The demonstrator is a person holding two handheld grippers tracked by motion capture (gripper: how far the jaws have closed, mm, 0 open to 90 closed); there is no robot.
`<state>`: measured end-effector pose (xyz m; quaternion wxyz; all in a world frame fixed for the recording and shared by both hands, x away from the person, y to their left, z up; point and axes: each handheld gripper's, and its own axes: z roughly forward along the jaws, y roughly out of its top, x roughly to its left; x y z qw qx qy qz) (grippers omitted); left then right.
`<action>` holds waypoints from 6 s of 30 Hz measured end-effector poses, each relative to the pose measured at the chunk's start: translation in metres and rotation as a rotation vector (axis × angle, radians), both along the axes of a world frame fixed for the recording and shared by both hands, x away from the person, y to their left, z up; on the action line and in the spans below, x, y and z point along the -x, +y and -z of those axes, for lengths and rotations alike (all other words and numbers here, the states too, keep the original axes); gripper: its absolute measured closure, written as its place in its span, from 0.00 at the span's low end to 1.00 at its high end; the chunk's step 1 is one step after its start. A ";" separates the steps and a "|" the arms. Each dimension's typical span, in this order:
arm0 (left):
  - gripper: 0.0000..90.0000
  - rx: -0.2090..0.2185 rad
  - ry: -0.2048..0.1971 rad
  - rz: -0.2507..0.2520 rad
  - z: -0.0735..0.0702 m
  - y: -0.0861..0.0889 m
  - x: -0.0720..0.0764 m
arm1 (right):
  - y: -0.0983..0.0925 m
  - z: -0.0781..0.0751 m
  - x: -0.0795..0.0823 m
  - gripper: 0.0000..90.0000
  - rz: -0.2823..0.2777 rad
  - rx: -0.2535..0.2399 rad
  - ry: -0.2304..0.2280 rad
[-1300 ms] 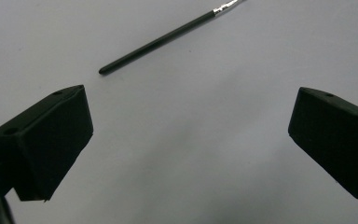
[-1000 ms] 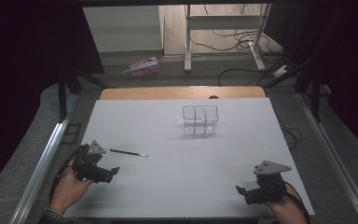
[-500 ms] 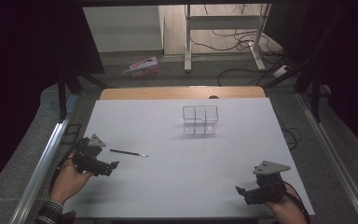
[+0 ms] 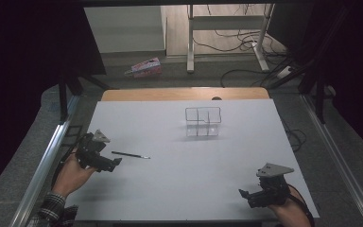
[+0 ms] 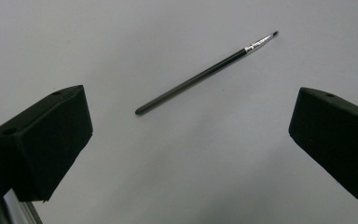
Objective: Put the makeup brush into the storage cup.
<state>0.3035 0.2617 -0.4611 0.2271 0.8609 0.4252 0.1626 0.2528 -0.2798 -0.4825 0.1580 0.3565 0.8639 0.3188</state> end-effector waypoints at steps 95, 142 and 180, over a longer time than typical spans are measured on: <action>0.96 -0.115 0.338 0.229 0.049 -0.067 -0.079 | 0.004 0.005 0.001 0.04 -0.054 0.044 0.024; 0.96 0.261 0.176 0.153 0.011 -0.030 -0.041 | 0.004 0.004 0.001 0.03 -0.053 0.035 0.028; 0.96 0.595 -0.047 0.176 0.009 -0.037 0.029 | 0.002 -0.008 -0.001 0.00 -0.052 -0.178 -0.002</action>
